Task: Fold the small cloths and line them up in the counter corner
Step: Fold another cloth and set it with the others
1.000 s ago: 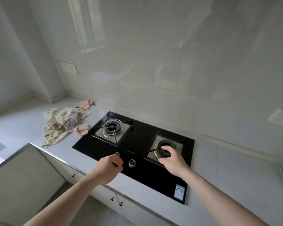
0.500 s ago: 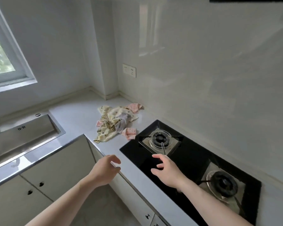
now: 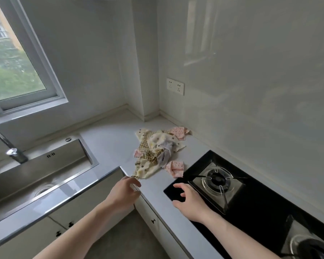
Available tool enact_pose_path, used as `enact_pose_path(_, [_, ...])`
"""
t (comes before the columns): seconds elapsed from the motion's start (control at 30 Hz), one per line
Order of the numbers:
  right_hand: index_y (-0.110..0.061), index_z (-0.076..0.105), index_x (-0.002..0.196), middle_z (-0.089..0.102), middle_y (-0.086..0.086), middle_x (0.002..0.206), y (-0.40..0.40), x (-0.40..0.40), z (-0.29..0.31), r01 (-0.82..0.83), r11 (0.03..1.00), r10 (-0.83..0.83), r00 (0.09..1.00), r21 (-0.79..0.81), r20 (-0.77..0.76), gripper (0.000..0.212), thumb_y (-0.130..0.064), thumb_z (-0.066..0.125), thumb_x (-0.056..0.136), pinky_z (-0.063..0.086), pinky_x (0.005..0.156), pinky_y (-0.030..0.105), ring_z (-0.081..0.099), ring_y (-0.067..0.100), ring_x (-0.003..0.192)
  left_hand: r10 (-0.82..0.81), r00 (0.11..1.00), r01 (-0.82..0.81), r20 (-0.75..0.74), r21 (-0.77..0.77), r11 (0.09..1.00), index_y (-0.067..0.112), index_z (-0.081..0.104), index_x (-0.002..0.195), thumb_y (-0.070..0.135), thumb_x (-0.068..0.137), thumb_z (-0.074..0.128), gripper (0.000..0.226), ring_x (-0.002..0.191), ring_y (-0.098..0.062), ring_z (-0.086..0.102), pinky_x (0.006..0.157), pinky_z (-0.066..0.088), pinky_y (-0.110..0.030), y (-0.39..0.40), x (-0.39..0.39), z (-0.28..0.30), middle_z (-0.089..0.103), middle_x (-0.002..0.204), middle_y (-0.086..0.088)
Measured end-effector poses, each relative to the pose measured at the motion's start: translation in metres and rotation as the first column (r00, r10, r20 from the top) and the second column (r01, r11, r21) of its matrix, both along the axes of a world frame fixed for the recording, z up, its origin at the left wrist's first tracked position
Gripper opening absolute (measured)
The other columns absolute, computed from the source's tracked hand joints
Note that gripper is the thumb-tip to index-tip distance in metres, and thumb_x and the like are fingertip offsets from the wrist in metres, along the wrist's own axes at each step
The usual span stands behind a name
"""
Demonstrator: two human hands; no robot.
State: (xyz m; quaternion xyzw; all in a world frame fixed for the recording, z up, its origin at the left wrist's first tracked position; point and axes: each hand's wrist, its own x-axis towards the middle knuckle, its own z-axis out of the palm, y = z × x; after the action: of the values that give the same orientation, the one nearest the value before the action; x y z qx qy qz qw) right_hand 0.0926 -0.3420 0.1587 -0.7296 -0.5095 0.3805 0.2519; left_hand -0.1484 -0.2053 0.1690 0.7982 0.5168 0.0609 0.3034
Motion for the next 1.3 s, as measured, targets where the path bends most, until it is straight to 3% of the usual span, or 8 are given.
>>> enact_pose_path(0.1, [-0.030, 0.044, 0.147, 0.043, -0.012, 0.142, 0.020, -0.003, -0.007, 0.045, 0.999, -0.045, 0.999, -0.006, 0.031, 0.055, -0.028, 0.063, 0.095, 0.040, 0.095, 0.019, 0.048, 0.008, 0.124, -0.055, 0.998, 0.054, -0.022, -0.016, 0.998, 0.040, 0.062, 0.098, 0.027, 0.088, 0.069, 0.018, 0.089, -0.004, 0.064, 0.083, 0.049, -0.025, 0.035, 0.007, -0.010, 0.055, 0.118, 0.010])
enact_pose_path(0.27, [-0.030, 0.043, 0.147, 0.040, -0.016, 0.143, 0.057, -0.012, -0.026, 0.166, 0.985, -0.164, 0.984, -0.041, 0.064, 0.056, -0.026, 0.063, 0.095, 0.039, 0.105, 0.020, 0.045, 0.006, 0.129, -0.189, 0.981, 0.185, -0.042, -0.075, 0.980, 0.040, 0.061, 0.101, 0.029, 0.089, 0.069, 0.018, 0.092, -0.009, 0.065, 0.088, 0.049, -0.026, 0.105, 0.021, -0.039, 0.052, 0.123, 0.008])
enact_pose_path(0.6, [-0.027, 0.050, 0.142, 0.044, -0.016, 0.142, 0.125, -0.027, -0.085, 0.381, 0.924, -0.367, 0.907, -0.035, 0.207, 0.050, -0.021, 0.065, 0.094, 0.033, 0.116, 0.023, 0.042, 0.006, 0.138, -0.447, 0.890, 0.433, -0.091, -0.134, 0.891, 0.039, 0.058, 0.109, 0.029, 0.091, 0.062, 0.020, 0.115, -0.018, 0.057, 0.096, 0.048, -0.032, 0.202, 0.044, -0.114, 0.049, 0.135, 0.007])
enact_pose_path(0.8, [-0.032, 0.051, 0.139, 0.038, -0.021, 0.146, 0.130, -0.015, -0.141, 0.403, 0.914, -0.373, 0.871, -0.033, 0.319, 0.046, -0.024, 0.064, 0.096, 0.028, 0.115, 0.018, 0.034, 0.002, 0.142, -0.588, 0.806, 0.590, -0.068, 0.001, 0.808, 0.032, 0.060, 0.125, 0.028, 0.092, 0.058, 0.033, 0.130, -0.018, 0.050, 0.103, 0.045, -0.033, 0.211, 0.096, -0.155, 0.041, 0.145, 0.010])
enact_pose_path(0.93, [-0.041, 0.057, 0.127, 0.041, -0.023, 0.145, 0.122, -0.010, -0.193, 0.424, 0.905, -0.385, 0.840, -0.021, 0.382, 0.040, -0.030, 0.069, 0.091, 0.037, 0.107, 0.023, 0.040, 0.006, 0.138, -0.641, 0.767, 0.641, -0.035, 0.071, 0.764, 0.032, 0.057, 0.126, 0.027, 0.089, 0.059, 0.038, 0.130, -0.020, 0.050, 0.103, 0.048, -0.036, 0.208, 0.132, -0.194, 0.035, 0.149, 0.009])
enact_pose_path(1.03, [-0.048, 0.056, 0.118, 0.049, -0.023, 0.139, 0.115, -0.017, -0.232, 0.458, 0.880, -0.465, 0.773, 0.127, 0.432, 0.038, -0.036, 0.063, 0.082, 0.041, 0.089, 0.028, 0.051, 0.008, 0.128, -0.639, 0.769, 0.630, 0.002, 0.167, 0.758, 0.030, 0.053, 0.131, 0.024, 0.085, 0.054, 0.047, 0.129, -0.020, 0.045, 0.102, 0.043, -0.032, 0.200, 0.148, -0.224, 0.033, 0.148, 0.007])
enact_pose_path(1.17, [-0.036, 0.058, 0.123, 0.055, -0.010, 0.142, 0.117, -0.029, -0.257, 0.381, 0.876, -0.481, 0.648, 0.296, 0.591, 0.041, -0.035, 0.049, 0.083, 0.036, 0.100, 0.032, 0.054, 0.016, 0.131, -0.625, 0.778, 0.561, 0.073, 0.368, 0.742, 0.035, 0.047, 0.132, 0.037, 0.086, 0.040, 0.047, 0.138, -0.012, 0.036, 0.115, 0.031, -0.032, 0.183, 0.151, -0.253, 0.032, 0.150, 0.010])
enact_pose_path(1.3, [-0.034, 0.062, 0.121, 0.057, -0.012, 0.140, 0.116, -0.026, -0.271, 0.333, 0.849, -0.527, 0.580, 0.410, 0.621, 0.038, -0.035, 0.047, 0.085, 0.036, 0.102, 0.031, 0.055, 0.016, 0.132, -0.658, 0.750, 0.563, 0.064, 0.459, 0.687, 0.034, 0.046, 0.132, 0.035, 0.086, 0.043, 0.046, 0.146, -0.010, 0.027, 0.120, 0.022, -0.029, 0.182, 0.155, -0.269, 0.023, 0.162, 0.011])
